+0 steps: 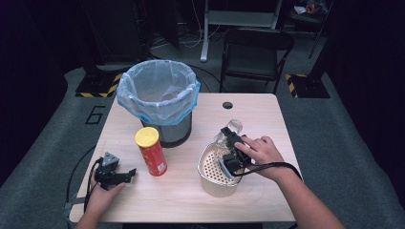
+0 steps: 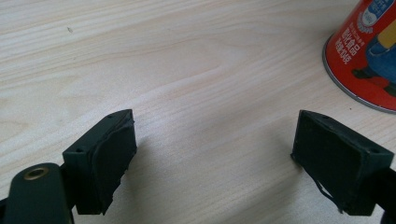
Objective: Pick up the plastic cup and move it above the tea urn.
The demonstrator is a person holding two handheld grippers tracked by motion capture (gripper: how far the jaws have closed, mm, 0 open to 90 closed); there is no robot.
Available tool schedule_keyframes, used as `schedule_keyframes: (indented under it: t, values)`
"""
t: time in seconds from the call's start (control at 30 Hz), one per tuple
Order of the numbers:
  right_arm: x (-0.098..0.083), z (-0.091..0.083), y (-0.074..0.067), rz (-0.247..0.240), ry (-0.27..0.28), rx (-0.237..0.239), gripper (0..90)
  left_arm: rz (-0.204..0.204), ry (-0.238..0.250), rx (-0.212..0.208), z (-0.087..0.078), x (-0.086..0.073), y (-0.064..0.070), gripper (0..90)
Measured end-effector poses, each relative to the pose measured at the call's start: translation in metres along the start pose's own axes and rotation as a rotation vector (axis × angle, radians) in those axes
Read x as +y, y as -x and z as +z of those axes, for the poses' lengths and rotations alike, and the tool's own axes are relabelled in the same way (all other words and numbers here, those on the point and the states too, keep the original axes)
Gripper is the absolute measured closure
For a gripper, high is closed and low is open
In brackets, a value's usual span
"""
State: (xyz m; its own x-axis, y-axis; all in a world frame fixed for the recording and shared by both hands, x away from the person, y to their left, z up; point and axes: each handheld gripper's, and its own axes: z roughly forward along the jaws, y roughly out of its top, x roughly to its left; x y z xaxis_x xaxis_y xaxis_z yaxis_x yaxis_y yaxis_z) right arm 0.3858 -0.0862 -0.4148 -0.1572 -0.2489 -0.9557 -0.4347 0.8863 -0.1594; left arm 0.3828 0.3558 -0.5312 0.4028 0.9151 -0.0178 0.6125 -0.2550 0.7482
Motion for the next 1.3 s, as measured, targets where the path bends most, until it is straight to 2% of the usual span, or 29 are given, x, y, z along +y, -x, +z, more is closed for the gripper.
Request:
schedule_keyframes:
  t: [0.03, 0.07, 0.1, 0.13, 0.17, 0.2, 0.27, 0.3, 0.33, 0.37, 0.43, 0.5, 0.53, 0.57, 0.6, 0.63, 0.67, 0.7, 0.73, 0.9, 0.93, 0.97, 1.0, 1.03, 1.3]
  values:
    - [0.002, -0.001, 0.000, -0.039, 0.003, -0.012, 38.1, 0.000, 0.000, 0.000, 0.000, 0.000, 0.000, 13.1]
    - [0.002, -0.001, 0.000, -0.039, 0.003, -0.012, 38.1, 0.000, 0.000, 0.000, 0.000, 0.000, 0.000, 13.1]
    - [0.007, -0.002, -0.004, -0.078, -0.008, -0.010, 38.0, 0.000, 0.000, 0.000, 0.000, 0.000, 0.000, 13.1]
    - [0.007, -0.002, -0.004, -0.078, -0.008, -0.010, 38.0, 0.000, 0.000, 0.000, 0.000, 0.000, 0.000, 13.1]
    - [0.010, -0.002, -0.006, -0.120, -0.011, -0.016, 37.9, 0.000, 0.000, 0.000, 0.000, 0.000, 0.000, 13.1]
    - [0.010, -0.002, -0.006, -0.120, -0.011, -0.016, 37.9, 0.000, 0.000, 0.000, 0.000, 0.000, 0.000, 13.1]
    - [0.012, -0.002, -0.009, -0.194, -0.015, -0.028, 37.8, 0.001, 0.000, 0.000, 0.000, 0.000, 0.000, 13.1]
    - [0.012, -0.002, -0.009, -0.194, -0.015, -0.028, 37.8, 0.001, 0.000, 0.000, 0.000, 0.000, 0.000, 13.1]
    - [0.013, -0.003, -0.006, -0.267, -0.017, -0.017, 37.8, 0.001, 0.000, -0.001, 0.000, 0.000, 0.000, 13.1]
    - [0.013, -0.003, -0.006, -0.267, -0.017, -0.017, 37.8, 0.002, 0.000, -0.001, 0.000, 0.000, 0.000, 13.1]
    - [0.014, -0.005, -0.005, -0.273, -0.023, -0.056, 37.7, 0.001, 0.000, 0.000, 0.000, 0.000, 0.000, 13.1]
    - [0.014, -0.007, -0.004, -0.259, -0.014, -0.070, 37.7, 0.000, 0.000, 0.000, 0.000, 0.000, 0.000, 13.1]
    - [0.014, -0.008, -0.004, -0.236, -0.002, -0.073, 37.7, 0.000, 0.000, 0.000, 0.000, 0.000, 0.000, 13.1]
    - [0.013, -0.009, -0.003, -0.257, 0.000, -0.060, 37.7, 0.001, 0.000, 0.000, 0.000, 0.000, 0.000, 13.1]
    - [0.014, -0.009, -0.002, -0.244, 0.009, -0.018, 37.7, 0.000, 0.000, 0.000, 0.000, 0.000, 0.000, 13.1]
    - [0.014, -0.009, -0.002, -0.244, 0.009, -0.018, 37.7, 0.000, 0.000, 0.000, 0.000, 0.000, 0.000, 13.1]
    - [0.014, -0.012, 0.000, -0.284, 0.014, -0.098, 37.7, 0.000, 0.000, 0.000, 0.000, 0.000, 0.000, 13.1]
    - [0.014, -0.013, -0.001, -0.262, 0.007, -0.096, 37.7, 0.000, 0.000, 0.000, 0.000, 0.000, 0.000, 13.1]
    - [0.013, -0.014, 0.001, -0.308, -0.007, -0.065, 37.6, 0.000, 0.000, 0.000, 0.000, 0.000, 0.000, 13.1]
    - [0.014, -0.016, 0.001, -0.335, 0.000, -0.071, 37.6, 0.001, 0.000, 0.000, 0.000, 0.000, 0.000, 13.1]
    - [0.014, -0.014, 0.002, -0.347, 0.007, -0.012, 37.6, 0.001, 0.000, -0.001, 0.000, 0.000, 0.000, 13.1]
    - [0.014, -0.014, 0.002, -0.347, 0.007, -0.012, 37.6, 0.001, 0.000, -0.001, 0.000, 0.000, 0.000, 13.1]
    - [0.014, -0.015, 0.002, -0.361, 0.000, -0.069, 37.6, 0.000, 0.000, 0.000, 0.000, 0.000, 0.000, 13.1]
    - [0.014, -0.016, 0.002, -0.362, 0.000, -0.079, 37.6, 0.000, 0.000, 0.000, 0.000, 0.000, 0.000, 13.1]
    - [0.015, -0.016, 0.002, -0.362, 0.006, -0.083, 37.6, 0.000, 0.000, 0.000, 0.000, 0.000, 0.000, 13.1]
